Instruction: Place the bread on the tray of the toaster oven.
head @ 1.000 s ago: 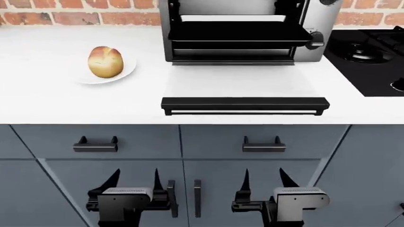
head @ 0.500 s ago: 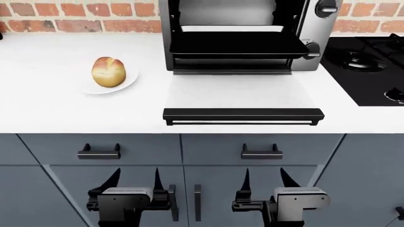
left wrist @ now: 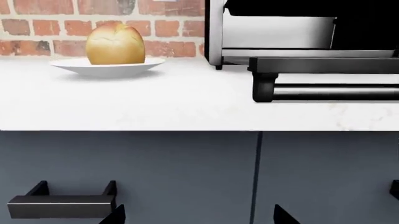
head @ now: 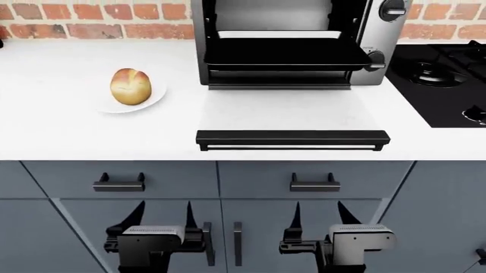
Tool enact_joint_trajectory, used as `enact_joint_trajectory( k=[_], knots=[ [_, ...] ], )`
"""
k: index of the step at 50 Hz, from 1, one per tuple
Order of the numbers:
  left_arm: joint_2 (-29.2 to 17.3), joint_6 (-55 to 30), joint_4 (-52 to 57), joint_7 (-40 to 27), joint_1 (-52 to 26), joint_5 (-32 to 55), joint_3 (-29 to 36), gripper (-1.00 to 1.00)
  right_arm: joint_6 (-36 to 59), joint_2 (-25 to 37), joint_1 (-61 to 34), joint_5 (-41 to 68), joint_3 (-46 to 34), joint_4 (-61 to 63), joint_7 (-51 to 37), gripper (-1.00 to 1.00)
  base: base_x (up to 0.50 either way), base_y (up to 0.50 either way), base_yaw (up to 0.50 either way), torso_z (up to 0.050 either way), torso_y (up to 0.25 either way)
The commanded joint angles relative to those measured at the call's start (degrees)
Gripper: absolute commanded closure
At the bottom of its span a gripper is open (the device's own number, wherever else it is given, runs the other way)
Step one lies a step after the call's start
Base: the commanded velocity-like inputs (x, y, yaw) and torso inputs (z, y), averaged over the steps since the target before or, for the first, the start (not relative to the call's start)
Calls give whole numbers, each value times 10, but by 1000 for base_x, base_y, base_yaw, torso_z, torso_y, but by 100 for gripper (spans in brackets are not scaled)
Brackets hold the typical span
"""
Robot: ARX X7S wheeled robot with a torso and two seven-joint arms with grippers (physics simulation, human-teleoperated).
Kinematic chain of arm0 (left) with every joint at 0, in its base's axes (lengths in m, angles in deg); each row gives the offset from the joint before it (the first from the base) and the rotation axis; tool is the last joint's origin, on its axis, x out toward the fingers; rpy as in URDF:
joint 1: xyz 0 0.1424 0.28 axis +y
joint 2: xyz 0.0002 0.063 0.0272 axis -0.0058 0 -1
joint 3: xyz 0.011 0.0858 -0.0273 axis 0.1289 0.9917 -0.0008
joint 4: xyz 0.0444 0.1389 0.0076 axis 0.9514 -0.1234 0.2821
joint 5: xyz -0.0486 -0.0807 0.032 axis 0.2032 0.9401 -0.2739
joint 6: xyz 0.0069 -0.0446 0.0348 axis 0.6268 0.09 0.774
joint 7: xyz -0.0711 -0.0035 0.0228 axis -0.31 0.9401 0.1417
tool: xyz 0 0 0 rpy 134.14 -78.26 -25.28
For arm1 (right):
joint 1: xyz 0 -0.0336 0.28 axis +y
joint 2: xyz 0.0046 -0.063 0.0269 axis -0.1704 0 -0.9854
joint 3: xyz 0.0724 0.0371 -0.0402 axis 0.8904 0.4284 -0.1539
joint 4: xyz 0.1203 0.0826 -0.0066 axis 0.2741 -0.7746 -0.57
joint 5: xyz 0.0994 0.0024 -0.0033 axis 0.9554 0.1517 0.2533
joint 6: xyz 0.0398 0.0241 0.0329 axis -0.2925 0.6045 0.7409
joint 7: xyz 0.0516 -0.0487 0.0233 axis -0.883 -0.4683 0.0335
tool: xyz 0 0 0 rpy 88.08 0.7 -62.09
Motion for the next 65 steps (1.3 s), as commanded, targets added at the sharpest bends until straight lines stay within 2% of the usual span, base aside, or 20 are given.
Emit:
enact_joint_trajectory(
  k=[1, 7, 16, 17, 18, 19, 20, 22, 23, 27, 37, 41, 47, 49, 51, 53, 58, 65],
  knots=[
    [57, -14, 8, 70, 7, -55, -68, -100, 5, -59, 8, -59, 69, 1, 67, -100, 0, 0, 0, 0, 0],
    [50, 5, 1, 70, 6, -26, -60, -100, -6, -52, 8, -45, 62, -2, 53, -100, 0, 0, 0, 0, 0],
    [41, 44, -16, 83, 4, 12, -49, -100, -74, -40, 6, -49, 46, -27, 34, -100, 0, 0, 0, 0, 0],
    [29, -42, 70, 15, -82, 51, -43, -100, -81, -39, 6, -50, 45, -30, 33, -100, 0, 0, 0, 0, 0],
    [69, -128, 156, 58, -168, 9, -80, -100, -89, -38, 5, -50, 44, -33, 31, -100, 0, 0, 0, 0, 0],
    [63, -214, 242, 50, -202, 15, -78, -100, -94, -37, 5, -53, 42, -35, 29, -100, 0, 0, 0, 0, 0],
    [59, -300, 249, 46, -216, 17, -75, -100, -8, 14, 91, 3, 82, 51, 44, -100, 0, 0, 0, 0, 0],
    [50, -441, 263, 42, -228, 17, -69, -100, 144, 23, 75, 7, 81, 223, 37, -100, 0, 0, 0, 0, 0],
    [47, -463, 280, 39, -235, 22, -69, -100, 159, 27, 69, 17, 87, 295, 38, -100, 0, 0, 0, 0, 0],
    [43, -504, 277, 33, -282, 30, -64, -100, 270, 38, -25, 24, 78, 309, 37, -100, 0, 0, 0, 0, 0],
    [32, -574, 292, 28, -345, 56, -62, -100, 419, 76, -102, 84, 115, 403, 52, -100, 0, 0, 0, 0, 0],
    [30, -623, 299, 26, -381, 76, -75, -100, 505, 82, -183, 123, 129, 399, 59, -100, 0, 0, 0, 0, 0],
    [24, -679, 250, 31, -453, 104, -108, -100, 633, 95, -300, 174, 149, 388, 70, -100, 0, 0, 0, 0, 0],
    [15, -723, 217, 32, -487, 110, -112, -100, 760, 80, -365, 221, 187, 364, 67, -100, 0, 0, 0, 0, 0],
    [12, -770, 189, 33, -517, 120, -117, -100, 790, 92, -404, 218, 175, 343, 61, -100, 0, 0, 0, 0, 0],
    [0, -796, 136, 42, -575, 120, -100, -100, 850, 77, -465, 236, 202, 311, 59, -100, 0, 0, 0, 0, 0],
    [-23, -796, 35, 65, -671, 114, -72, -100, 899, 96, -543, 246, 191, 264, 64, -100, 0, 0, 0, 0, 0],
    [-50, -793, -50, 86, -748, 113, -72, -100, 914, 144, -595, 285, 162, 241, 64, -100, 0, 0, 0, 0, 0]
  ],
)
